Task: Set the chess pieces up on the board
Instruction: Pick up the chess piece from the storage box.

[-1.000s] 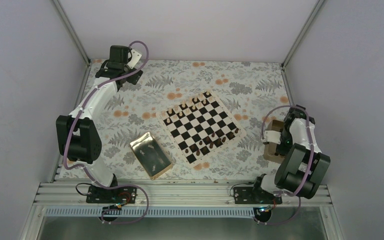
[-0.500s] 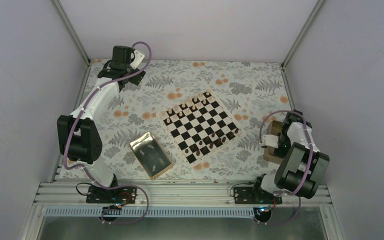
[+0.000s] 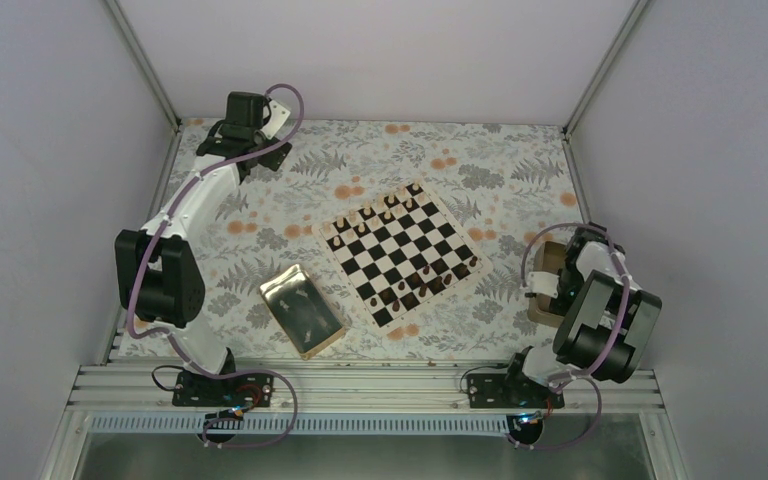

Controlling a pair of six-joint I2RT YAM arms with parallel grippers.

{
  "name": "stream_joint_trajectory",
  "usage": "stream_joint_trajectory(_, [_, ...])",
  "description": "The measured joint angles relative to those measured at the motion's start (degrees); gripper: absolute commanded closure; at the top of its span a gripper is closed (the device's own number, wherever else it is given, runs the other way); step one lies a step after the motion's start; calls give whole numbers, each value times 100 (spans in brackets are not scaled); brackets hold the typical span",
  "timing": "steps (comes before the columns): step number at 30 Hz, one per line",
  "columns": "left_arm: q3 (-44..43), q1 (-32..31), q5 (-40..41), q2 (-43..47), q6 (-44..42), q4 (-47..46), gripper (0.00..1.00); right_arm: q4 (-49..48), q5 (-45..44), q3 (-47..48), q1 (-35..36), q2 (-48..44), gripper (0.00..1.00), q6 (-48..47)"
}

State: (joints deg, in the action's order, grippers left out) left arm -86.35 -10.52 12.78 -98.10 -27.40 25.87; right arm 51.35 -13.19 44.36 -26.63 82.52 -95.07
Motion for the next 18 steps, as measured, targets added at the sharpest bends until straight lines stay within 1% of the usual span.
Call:
stream_joint_trajectory(7, [-2,-24,31,-61,-2,9,0,-76,-20,48,-13,48,84,66])
stream_joint_trajectory(18, [-13,-26,37,-118,-2,28,0,-273,46,361,-13,48,85,61])
